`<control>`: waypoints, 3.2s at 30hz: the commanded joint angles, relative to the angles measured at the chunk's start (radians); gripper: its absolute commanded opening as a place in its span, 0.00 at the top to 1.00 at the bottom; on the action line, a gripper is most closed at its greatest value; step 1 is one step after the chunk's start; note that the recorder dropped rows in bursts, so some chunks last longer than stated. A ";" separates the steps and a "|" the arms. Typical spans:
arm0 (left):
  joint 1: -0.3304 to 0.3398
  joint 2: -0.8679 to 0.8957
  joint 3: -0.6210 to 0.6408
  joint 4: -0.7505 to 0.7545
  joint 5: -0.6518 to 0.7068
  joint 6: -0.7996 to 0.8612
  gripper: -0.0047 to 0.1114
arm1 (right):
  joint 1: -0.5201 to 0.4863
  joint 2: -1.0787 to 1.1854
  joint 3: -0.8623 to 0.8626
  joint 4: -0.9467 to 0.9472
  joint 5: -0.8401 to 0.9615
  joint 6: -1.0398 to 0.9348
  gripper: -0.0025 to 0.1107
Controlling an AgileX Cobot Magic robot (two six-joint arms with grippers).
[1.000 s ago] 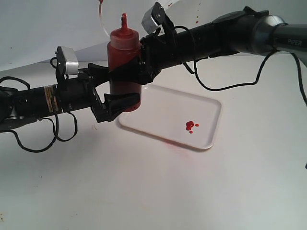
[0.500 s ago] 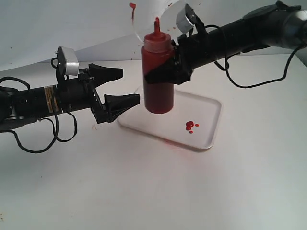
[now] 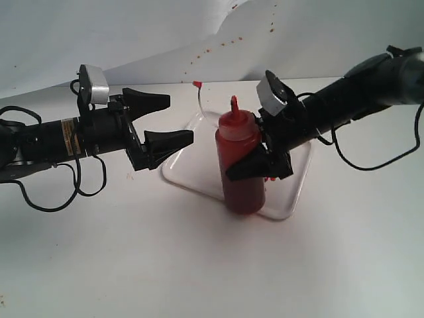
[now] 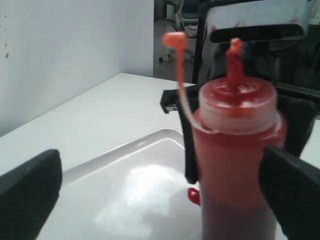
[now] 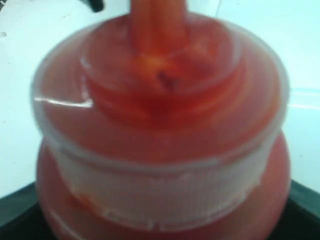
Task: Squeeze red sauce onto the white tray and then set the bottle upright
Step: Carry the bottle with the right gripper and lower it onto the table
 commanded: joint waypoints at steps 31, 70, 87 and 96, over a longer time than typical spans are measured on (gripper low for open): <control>-0.004 -0.010 -0.004 -0.002 -0.016 0.032 0.06 | 0.049 -0.277 0.436 0.124 0.029 -0.218 0.98; -0.004 -0.010 -0.004 -0.002 -0.016 0.032 0.06 | 0.104 -0.275 0.471 0.011 -0.026 -0.135 0.36; -0.004 -0.010 -0.004 -0.002 -0.016 0.032 0.06 | 0.104 -0.275 0.471 0.049 -0.018 0.027 0.28; -0.004 -0.010 -0.004 -0.002 -0.016 0.032 0.06 | 0.104 -0.275 0.470 0.043 -0.018 0.024 0.05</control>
